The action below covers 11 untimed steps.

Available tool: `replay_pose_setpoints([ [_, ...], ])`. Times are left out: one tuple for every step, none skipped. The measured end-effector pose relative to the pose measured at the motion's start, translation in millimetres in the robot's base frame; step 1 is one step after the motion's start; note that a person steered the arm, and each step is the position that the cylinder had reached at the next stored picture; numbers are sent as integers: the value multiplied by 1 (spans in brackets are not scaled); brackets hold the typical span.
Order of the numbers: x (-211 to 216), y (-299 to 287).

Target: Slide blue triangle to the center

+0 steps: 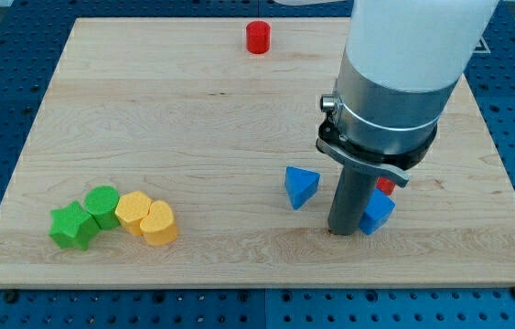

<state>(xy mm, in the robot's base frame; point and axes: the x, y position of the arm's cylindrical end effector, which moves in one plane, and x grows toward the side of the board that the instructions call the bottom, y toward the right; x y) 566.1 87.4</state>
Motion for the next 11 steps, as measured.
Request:
replay_pose_setpoints([
  [-2, -15],
  [-15, -29],
  [-48, -33],
  [-76, -50],
  [-83, -64],
  [-81, -86],
  [-81, -92],
  [-83, -101],
  [-93, -106],
  [-102, -117],
  [-104, -138],
])
